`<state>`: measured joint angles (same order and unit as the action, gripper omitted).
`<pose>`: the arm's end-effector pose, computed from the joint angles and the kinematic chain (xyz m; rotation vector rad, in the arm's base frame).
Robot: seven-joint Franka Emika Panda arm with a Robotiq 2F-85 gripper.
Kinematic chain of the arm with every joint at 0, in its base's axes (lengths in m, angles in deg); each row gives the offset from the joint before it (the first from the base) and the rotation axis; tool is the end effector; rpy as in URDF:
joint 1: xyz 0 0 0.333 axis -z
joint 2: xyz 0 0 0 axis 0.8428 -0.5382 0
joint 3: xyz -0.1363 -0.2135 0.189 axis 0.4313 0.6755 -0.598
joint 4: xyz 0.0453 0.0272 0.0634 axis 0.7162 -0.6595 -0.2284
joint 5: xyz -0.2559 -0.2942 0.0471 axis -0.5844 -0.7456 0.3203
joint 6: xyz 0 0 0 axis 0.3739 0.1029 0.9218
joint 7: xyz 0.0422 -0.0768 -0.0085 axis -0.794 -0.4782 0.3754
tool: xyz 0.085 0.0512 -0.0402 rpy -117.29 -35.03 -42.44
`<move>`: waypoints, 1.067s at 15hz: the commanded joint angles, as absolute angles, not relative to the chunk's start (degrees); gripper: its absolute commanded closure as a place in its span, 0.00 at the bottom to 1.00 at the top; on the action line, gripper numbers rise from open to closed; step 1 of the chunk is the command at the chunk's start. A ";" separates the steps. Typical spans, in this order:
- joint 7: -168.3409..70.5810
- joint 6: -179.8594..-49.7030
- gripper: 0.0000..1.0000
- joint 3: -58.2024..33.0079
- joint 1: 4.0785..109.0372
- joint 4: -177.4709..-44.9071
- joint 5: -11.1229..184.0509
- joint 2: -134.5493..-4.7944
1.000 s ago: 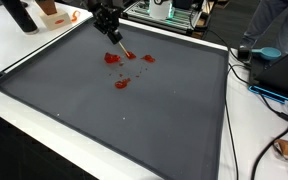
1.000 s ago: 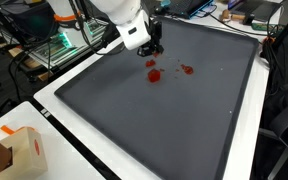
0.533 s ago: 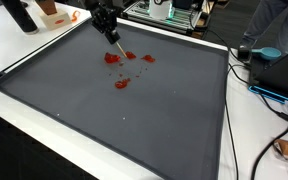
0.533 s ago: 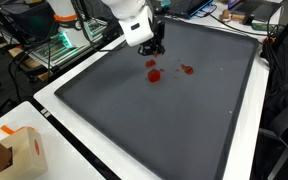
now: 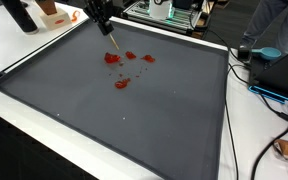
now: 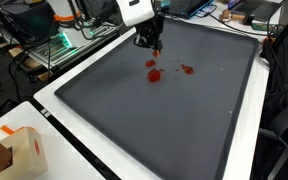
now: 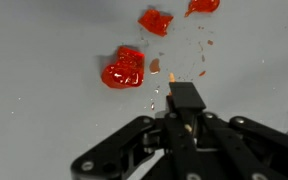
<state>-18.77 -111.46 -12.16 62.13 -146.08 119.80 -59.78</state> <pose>0.5320 -0.0735 0.3222 -2.7621 0.1058 -0.1012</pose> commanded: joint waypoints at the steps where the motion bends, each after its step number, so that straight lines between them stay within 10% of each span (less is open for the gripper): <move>1: -23.89 -110.66 0.97 -12.50 62.10 -147.49 111.79 -55.81; 16: -29.36 -105.40 0.87 -13.72 60.13 -146.14 93.04 -52.61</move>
